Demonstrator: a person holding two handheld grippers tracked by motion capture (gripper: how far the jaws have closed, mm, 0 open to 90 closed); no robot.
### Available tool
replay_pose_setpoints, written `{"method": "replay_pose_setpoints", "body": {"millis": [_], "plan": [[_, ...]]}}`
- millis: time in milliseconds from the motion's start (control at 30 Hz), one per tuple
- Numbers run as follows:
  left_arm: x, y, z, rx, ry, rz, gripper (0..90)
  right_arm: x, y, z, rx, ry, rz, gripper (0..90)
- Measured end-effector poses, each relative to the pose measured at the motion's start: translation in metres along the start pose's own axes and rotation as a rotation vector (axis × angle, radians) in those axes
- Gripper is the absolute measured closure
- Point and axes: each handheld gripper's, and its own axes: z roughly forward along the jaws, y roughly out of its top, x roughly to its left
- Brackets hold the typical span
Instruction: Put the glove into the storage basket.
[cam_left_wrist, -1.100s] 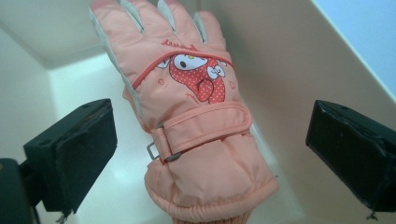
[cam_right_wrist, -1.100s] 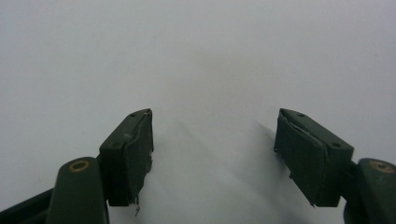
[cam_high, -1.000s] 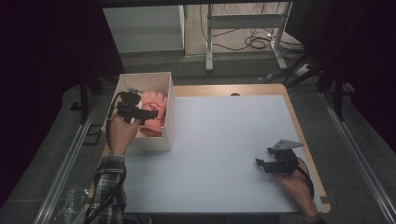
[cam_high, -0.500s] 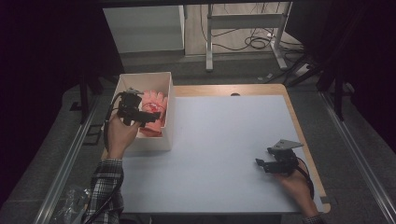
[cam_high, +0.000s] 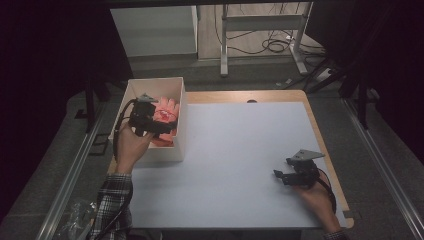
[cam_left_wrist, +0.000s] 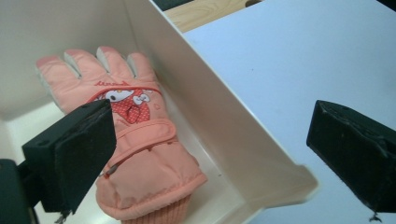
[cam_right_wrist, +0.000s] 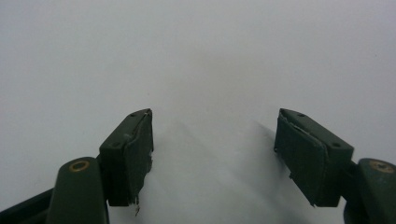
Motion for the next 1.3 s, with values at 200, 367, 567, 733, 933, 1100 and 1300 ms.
{"method": "replay_pose_setpoints", "body": {"millis": [200,367,567,733,933,1100,1300], "plan": [[-0.012,0.002,-0.002,-0.011,-0.038,0.013,2.0,0.000,0.000,0.000,-0.001,-0.001,-0.001,28.4],[-0.022,0.003,-0.001,-0.021,-0.062,0.028,1.9,0.000,0.000,0.000,-0.001,-0.001,-0.001,28.4],[-0.035,0.002,0.004,-0.024,-0.089,0.051,1.9,0.000,0.000,0.000,0.002,-0.001,-0.001,28.4],[-0.044,0.001,0.009,-0.016,-0.107,0.073,1.9,0.000,0.000,0.000,0.002,-0.001,-0.003,28.4],[-0.062,-0.001,0.020,-0.016,-0.141,0.097,1.9,0.000,0.000,0.000,0.003,-0.001,-0.001,28.4],[-0.076,-0.002,0.030,-0.018,-0.176,0.117,1.9,0.000,0.000,0.000,0.003,-0.001,-0.001,28.4],[-0.092,-0.004,0.041,-0.016,-0.210,0.138,2.0,0.000,0.000,0.000,0.003,-0.001,0.000,28.3]]}}
